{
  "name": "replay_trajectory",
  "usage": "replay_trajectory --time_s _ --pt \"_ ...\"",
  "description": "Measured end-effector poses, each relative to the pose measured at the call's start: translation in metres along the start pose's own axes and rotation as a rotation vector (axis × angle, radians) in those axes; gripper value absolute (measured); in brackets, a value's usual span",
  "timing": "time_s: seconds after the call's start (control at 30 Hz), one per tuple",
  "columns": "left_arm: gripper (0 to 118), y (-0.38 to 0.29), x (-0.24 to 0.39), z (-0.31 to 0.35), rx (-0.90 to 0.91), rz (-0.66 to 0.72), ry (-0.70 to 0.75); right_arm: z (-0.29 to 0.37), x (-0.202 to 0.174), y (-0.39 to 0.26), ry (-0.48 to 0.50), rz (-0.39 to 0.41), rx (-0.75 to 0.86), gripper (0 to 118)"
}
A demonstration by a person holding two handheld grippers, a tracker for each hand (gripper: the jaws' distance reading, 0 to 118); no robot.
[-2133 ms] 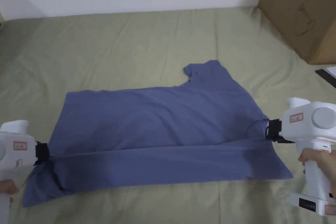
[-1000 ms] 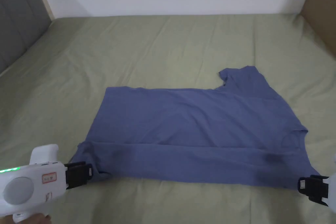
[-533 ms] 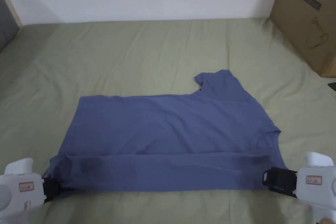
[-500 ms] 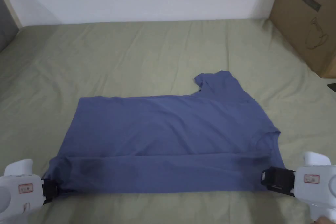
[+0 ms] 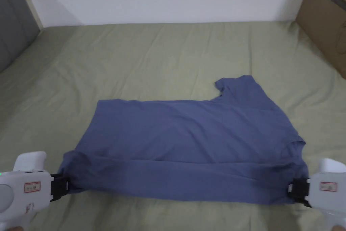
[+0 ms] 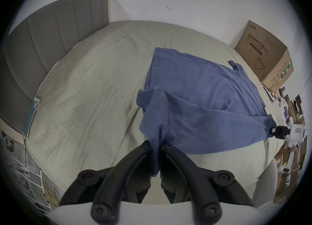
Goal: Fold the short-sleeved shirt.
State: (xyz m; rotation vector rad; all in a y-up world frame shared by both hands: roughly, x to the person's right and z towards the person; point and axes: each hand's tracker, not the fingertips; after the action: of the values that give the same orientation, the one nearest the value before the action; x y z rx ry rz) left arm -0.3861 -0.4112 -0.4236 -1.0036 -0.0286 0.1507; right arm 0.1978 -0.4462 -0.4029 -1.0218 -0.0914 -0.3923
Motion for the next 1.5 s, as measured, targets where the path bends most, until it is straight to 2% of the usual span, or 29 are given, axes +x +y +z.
replay_trajectory --time_s 0.07,0.27,0.37,0.47,0.5,0.6,0.63,0.7,0.77,0.8,0.83,0.87,0.9,0.97,1.03,1.17,1.27,1.3,1.33,1.4,1.43,1.47,1.5 --pt "7 -0.004 0.002 0.006 -0.010 -0.037 -0.002 0.021 0.008 0.001 0.056 -0.020 0.004 12" --pt "7 -0.048 0.001 0.028 -0.038 -0.053 -0.015 0.062 0.019 -0.033 0.019 0.014 -0.027 12" --pt "7 -0.077 0.000 0.026 -0.094 -0.041 -0.007 0.057 0.027 -0.061 -0.037 0.020 -0.092 12" --pt "7 -0.097 -0.002 0.018 -0.116 -0.037 -0.009 0.039 0.034 -0.078 -0.035 0.031 -0.116 12" --pt "13 -0.099 -0.013 0.009 -0.111 -0.031 -0.009 0.038 0.033 -0.079 -0.035 0.027 -0.120 21" --pt "83 -0.094 -0.016 0.016 -0.098 -0.026 0.040 0.044 0.029 -0.071 -0.061 0.051 -0.098 97" --pt "96 -0.091 -0.016 0.021 -0.082 -0.021 0.034 0.049 0.027 -0.068 -0.063 0.068 -0.074 106" --pt "96 -0.081 -0.018 0.037 -0.019 0.019 0.005 0.063 0.020 -0.058 -0.079 0.112 -0.018 97" --pt "87 -0.069 -0.013 0.051 0.030 0.064 -0.031 0.073 0.016 -0.047 -0.099 0.136 0.013 81" --pt "73 -0.064 -0.011 0.055 0.069 0.078 -0.052 0.077 0.012 -0.042 -0.092 0.150 0.036 62" --pt "40 -0.058 -0.008 0.057 0.103 0.076 -0.066 0.079 0.009 -0.038 -0.079 0.155 0.058 31" --pt "14 -0.052 -0.003 0.057 0.130 0.077 -0.059 0.080 0.006 -0.031 -0.067 0.151 0.070 9" --pt "0 -0.046 0.005 0.054 0.146 0.071 -0.043 0.077 0.002 -0.027 -0.060 0.130 0.079 0" --pt "0 -0.035 0.010 0.037 0.151 0.066 -0.041 0.068 0.001 -0.016 0.006 0.045 0.080 0" --pt "0 -0.022 0.017 0.023 0.114 0.115 -0.049 0.057 0.001 -0.003 0.065 0.015 0.069 0" --pt "0 0.004 0.033 0.014 0.144 0.109 -0.080 0.038 -0.004 0.036 0.044 0.036 0.072 0" --pt "0 0.027 0.044 0.008 0.150 0.068 -0.074 0.021 -0.006 0.081 0.078 0.039 0.075 0" --pt "0 0.035 0.045 0.005 0.159 0.059 -0.073 0.010 -0.008 0.099 0.068 0.043 0.049 0" --pt "0 0.041 0.048 0.002 0.159 0.058 -0.073 -0.001 -0.011 0.115 0.049 0.065 0.009 20" --pt "0 0.052 0.053 -0.003 0.161 0.054 -0.076 -0.027 -0.017 0.147 0.048 0.098 -0.040 74" --pt "0 0.055 0.053 -0.007 0.161 0.053 -0.075 -0.041 -0.018 0.160 0.044 0.109 -0.063 98" --pt "0 0.059 0.055 -0.010 0.154 0.053 -0.074 -0.056 -0.019 0.174 0.028 0.096 -0.056 101" --pt "0 0.062 0.056 -0.014 0.150 0.051 -0.077 -0.071 -0.018 0.187 0.019 0.098 -0.065 99"
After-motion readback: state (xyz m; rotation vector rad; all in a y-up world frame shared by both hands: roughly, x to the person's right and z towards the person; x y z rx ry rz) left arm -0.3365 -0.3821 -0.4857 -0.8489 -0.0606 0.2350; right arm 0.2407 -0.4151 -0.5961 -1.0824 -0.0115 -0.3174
